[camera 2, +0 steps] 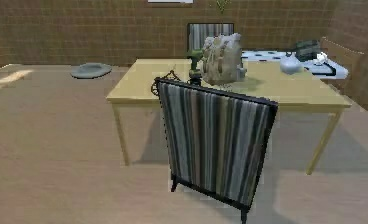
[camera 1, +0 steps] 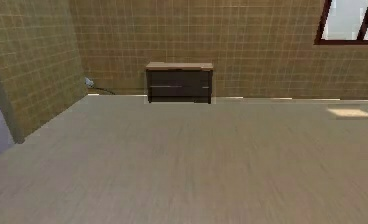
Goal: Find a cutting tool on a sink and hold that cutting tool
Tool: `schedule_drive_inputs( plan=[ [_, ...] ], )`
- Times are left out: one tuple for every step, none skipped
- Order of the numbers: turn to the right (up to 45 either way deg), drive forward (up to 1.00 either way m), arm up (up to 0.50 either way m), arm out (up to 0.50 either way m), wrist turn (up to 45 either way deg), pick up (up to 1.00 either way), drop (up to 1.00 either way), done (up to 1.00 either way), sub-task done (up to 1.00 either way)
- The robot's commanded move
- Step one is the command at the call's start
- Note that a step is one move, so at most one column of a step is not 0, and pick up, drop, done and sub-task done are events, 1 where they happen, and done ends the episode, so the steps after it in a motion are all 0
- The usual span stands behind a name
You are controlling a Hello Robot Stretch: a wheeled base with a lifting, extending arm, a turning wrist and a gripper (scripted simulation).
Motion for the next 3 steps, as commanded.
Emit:
schedule_drive_inputs(
  plan=[
    [-45.0,0.0,0.0,0.0,0.0,0.0,0.0,0.0,0.0],
    [0.0,1.0,0.0,0.0,0.0,0.0,0.0,0.0,0.0],
    [0.0,1.0,0.0,0.0,0.0,0.0,0.0,0.0,0.0]
  ],
)
